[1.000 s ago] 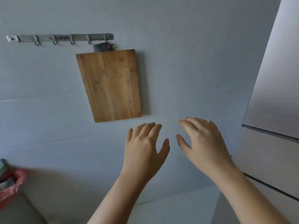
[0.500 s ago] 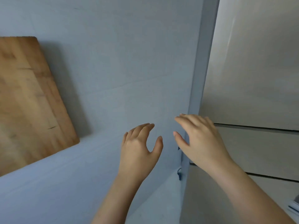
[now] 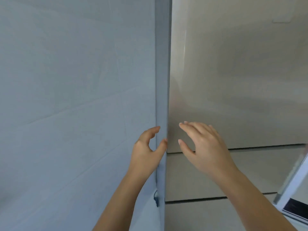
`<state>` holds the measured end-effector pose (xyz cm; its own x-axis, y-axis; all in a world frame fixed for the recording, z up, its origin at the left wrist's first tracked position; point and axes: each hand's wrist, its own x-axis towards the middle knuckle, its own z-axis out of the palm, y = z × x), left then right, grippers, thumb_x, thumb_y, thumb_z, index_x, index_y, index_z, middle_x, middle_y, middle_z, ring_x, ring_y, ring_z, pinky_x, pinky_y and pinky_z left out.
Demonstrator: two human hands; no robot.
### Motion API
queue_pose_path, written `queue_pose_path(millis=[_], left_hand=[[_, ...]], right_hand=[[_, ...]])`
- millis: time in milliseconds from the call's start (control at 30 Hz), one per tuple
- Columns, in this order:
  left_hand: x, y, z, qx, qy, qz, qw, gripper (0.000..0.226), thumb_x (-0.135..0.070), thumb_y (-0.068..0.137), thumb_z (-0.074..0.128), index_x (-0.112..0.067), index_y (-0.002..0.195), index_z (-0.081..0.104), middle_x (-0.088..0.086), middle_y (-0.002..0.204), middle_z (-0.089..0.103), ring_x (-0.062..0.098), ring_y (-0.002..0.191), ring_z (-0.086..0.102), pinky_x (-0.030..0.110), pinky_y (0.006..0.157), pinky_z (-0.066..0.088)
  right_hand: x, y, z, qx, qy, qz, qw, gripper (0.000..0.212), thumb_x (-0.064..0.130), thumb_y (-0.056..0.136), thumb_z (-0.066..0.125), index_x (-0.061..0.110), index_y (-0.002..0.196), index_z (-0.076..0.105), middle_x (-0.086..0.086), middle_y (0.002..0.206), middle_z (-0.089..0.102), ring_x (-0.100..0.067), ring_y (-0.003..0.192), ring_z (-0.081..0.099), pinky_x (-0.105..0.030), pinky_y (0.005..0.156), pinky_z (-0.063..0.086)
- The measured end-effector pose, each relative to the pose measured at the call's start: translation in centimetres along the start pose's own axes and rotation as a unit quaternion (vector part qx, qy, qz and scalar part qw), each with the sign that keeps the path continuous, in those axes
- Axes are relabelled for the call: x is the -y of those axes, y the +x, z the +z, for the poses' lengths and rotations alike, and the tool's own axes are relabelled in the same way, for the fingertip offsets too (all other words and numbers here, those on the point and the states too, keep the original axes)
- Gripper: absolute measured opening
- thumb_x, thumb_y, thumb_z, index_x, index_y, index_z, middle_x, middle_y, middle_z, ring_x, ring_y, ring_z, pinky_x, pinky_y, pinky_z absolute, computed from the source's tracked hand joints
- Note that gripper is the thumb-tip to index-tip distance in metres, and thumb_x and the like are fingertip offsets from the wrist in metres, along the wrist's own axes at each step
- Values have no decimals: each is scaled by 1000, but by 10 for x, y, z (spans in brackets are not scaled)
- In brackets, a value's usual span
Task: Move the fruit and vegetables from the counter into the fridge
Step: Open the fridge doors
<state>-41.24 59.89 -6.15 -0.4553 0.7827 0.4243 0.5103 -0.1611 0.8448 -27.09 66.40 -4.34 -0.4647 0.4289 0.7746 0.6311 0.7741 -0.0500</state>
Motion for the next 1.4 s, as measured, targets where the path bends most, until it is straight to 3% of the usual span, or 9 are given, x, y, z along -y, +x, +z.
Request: queue_pose_path(millis=[167,267,333,533,733,867,1100,1267,1400], left_hand=[[9,58,35,6,-52,-2,999,38,-22,87,61,-26,123,51,-11,121,55,1,108,51,-4,79,33],[21,80,46,21,-84,-27,996,37,-22,87,61,-27,122,52,-11,119,58,4,108,54,25,95,42],[28,88,50,34,-96,-29,994,36,-20,87,61,-27,121,53,-12,111,62,5,105,56,33,95,44],[34,96,56,14,-173,-16,985,30,-6,84,63,-17,111,59,-10,86,67,1,80,61,12,71,47],[36,98,55,16,-211,-13,977,26,-2,83,63,-15,106,58,-8,79,64,-9,70,58,5,66,44],[34,91,54,27,-221,-16,975,27,-4,83,63,-18,105,58,-5,83,65,-8,73,59,6,69,45],[20,47,43,68,-219,18,973,31,-6,81,67,-29,99,59,-3,93,68,0,83,63,20,74,53],[11,6,42,109,-213,42,970,40,-8,80,68,-28,112,58,2,104,66,10,96,62,33,89,50],[0,-29,42,150,-188,110,964,49,-13,81,66,-46,113,46,-8,111,59,-2,103,55,17,89,45]], right_hand=[[-40,22,28,3,5,12,1000,43,34,79,43,10,106,66,-5,100,69,-24,93,65,-39,79,50],[-51,32,39,2,6,16,1000,41,34,79,44,10,104,66,-4,94,69,-25,87,65,-34,74,51],[-54,36,43,-2,11,20,1000,41,34,79,45,10,104,66,-5,89,68,-26,82,65,-33,71,52],[-55,38,46,-10,9,44,999,40,36,80,45,12,106,66,-2,86,65,-23,82,61,-31,69,49],[-49,31,40,18,24,81,996,43,39,81,43,15,110,64,-1,92,66,-23,87,61,-32,74,51],[-39,21,30,12,30,83,996,42,37,81,46,13,112,63,-2,96,65,-21,90,59,-33,78,51],[-13,-5,2,8,-8,81,997,44,35,82,47,14,119,59,-6,123,59,-21,109,56,-36,93,45],[14,-33,-26,25,-40,119,992,50,39,82,45,18,126,53,-7,136,50,-25,118,52,-49,94,45],[29,-63,-53,37,-73,153,985,53,40,84,44,18,132,47,-4,140,46,-23,123,47,-51,96,44]])
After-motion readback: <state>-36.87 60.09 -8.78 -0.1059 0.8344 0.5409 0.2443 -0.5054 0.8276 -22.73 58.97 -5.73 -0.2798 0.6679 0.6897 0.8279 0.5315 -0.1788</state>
